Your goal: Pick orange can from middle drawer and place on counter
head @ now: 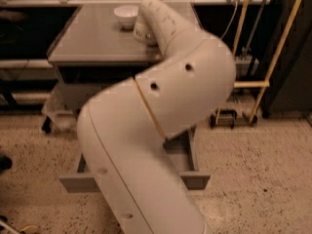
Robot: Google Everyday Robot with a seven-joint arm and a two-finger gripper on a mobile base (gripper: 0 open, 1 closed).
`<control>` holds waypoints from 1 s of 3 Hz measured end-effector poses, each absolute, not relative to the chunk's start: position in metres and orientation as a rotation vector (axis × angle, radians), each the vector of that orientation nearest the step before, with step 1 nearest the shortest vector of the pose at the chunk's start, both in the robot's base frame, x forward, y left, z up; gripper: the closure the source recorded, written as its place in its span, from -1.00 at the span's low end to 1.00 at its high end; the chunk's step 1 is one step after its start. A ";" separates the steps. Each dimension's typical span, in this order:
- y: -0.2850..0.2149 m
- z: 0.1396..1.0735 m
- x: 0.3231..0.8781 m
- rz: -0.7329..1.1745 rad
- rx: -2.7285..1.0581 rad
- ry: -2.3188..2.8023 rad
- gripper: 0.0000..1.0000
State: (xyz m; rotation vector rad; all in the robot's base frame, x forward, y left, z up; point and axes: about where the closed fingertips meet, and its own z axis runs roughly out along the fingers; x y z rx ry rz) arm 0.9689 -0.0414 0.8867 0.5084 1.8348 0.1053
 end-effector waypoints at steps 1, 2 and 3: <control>-0.041 0.887 0.969 0.105 0.508 1.835 0.62; -0.041 0.887 0.969 0.105 0.508 1.835 0.16; -0.041 0.887 0.969 0.105 0.508 1.835 -0.31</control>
Offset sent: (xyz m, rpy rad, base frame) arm 0.0000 0.0000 0.0001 0.0000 0.0000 0.0000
